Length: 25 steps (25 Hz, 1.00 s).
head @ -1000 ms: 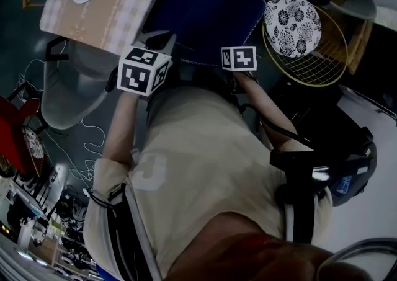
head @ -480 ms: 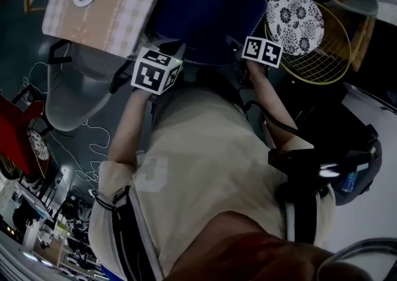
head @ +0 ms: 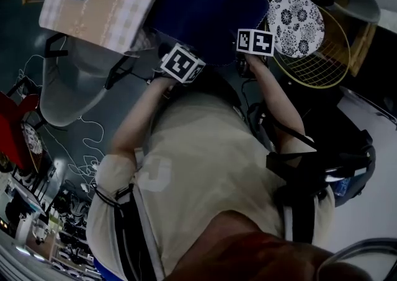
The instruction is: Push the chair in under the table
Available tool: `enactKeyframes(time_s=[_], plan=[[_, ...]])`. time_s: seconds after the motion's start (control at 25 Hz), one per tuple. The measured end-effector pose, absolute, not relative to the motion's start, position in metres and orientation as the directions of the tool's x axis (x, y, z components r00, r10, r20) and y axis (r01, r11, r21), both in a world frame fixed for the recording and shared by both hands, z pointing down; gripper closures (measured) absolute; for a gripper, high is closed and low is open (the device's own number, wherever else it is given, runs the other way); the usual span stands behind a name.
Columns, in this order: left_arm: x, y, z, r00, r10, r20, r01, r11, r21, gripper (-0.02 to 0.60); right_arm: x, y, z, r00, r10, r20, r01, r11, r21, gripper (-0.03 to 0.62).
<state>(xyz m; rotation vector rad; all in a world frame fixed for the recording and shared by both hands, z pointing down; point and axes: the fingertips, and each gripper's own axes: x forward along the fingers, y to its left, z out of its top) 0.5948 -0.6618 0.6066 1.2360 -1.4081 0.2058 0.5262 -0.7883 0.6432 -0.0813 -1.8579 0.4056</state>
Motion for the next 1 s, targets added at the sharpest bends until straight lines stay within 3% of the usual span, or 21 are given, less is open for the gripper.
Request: enactKeyframes(time_s=[0.4,0.64,1.0], plan=[[0.614,-0.658,0.618,0.281,-0.540,0.794,-0.714,0.435,0.549,0.572,0.531,-0.771,0.644,-0.338,0.279,0.899,-0.148,0.927,-0.343,0.462],[0.606,-0.656,0.616,0.241,-0.532,0.812,-0.731,0.451,0.512,0.572,0.533,-0.772,0.648,-0.329,0.322,0.888,-0.225,0.886,-0.405,0.410],[0.592,-0.635,0.611,0.166,-0.541,0.824,-0.697,0.527,0.486,0.572,0.537,-0.776,0.649,-0.317,0.273,0.908,-0.262,0.895,-0.360,0.462]])
